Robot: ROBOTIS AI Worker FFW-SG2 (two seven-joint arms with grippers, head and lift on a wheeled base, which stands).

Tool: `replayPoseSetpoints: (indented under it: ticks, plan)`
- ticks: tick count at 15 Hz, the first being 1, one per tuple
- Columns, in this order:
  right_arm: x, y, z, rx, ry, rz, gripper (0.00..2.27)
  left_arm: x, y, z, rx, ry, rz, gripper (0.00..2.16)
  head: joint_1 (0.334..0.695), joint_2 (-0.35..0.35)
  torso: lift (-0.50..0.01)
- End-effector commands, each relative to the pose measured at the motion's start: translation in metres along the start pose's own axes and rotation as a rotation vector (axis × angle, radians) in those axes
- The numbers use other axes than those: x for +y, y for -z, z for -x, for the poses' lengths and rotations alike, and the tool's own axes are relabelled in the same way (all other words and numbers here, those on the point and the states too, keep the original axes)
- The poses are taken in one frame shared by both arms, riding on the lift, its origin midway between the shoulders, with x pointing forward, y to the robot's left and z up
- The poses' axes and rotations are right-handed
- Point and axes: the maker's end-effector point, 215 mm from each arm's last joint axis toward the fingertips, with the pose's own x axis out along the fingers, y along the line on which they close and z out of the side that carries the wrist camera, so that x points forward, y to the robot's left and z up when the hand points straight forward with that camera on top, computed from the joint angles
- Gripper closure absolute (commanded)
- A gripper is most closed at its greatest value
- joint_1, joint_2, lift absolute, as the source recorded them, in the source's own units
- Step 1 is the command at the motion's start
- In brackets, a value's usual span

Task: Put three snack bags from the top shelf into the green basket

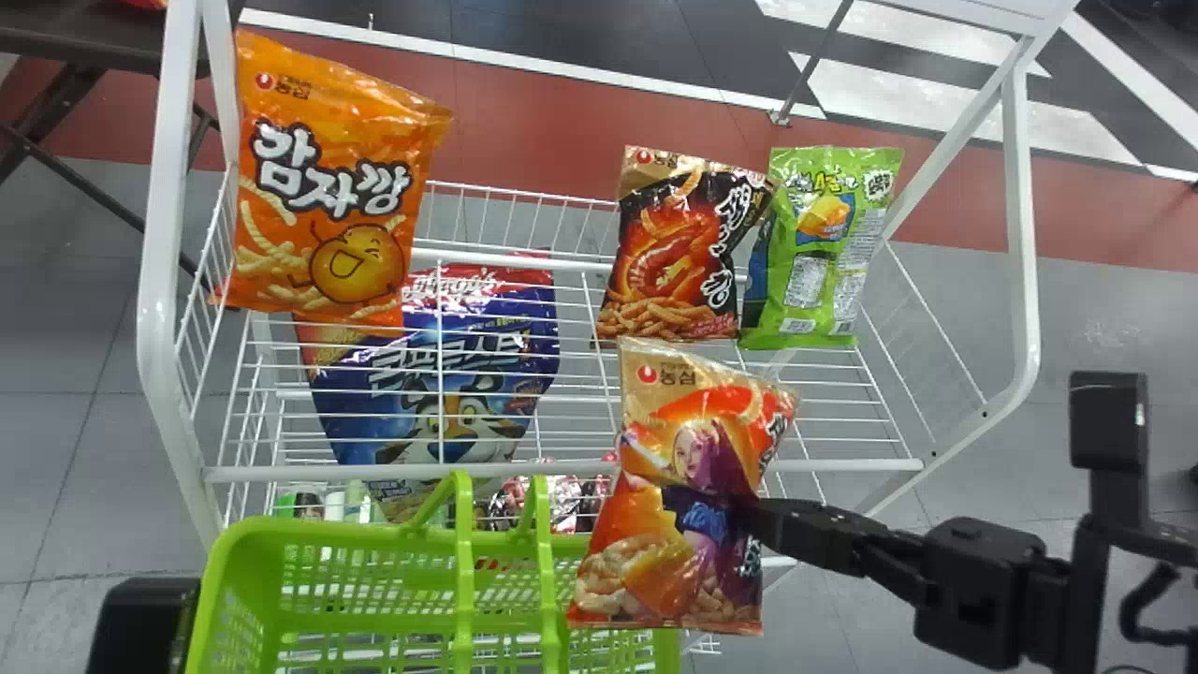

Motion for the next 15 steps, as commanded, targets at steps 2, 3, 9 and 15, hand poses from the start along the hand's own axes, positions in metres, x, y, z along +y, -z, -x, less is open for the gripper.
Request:
replayPoseSetpoints:
  ticks: [2,3,9,15]
  plan:
    - [0.024,0.001,0.008,-0.006,-0.061,-0.006,2.24,0.000,-0.005,0.000,-0.015,0.000,-0.015,1.51,0.695,-0.350,-0.045]
    - [0.030,0.010,0.005,0.012,-0.078,-0.020,2.24,0.000,-0.006,0.000,-0.018,0.002,-0.018,1.51,0.695,-0.350,-0.045]
    - [0.050,0.090,-0.036,0.203,-0.142,-0.138,2.24,-0.003,-0.010,0.001,-0.030,0.011,-0.025,1.51,0.695,-0.350,-0.045]
    - [0.066,0.148,-0.072,0.361,-0.156,-0.138,2.24,-0.012,-0.010,-0.001,-0.028,0.033,-0.029,1.51,0.695,-0.350,-0.045]
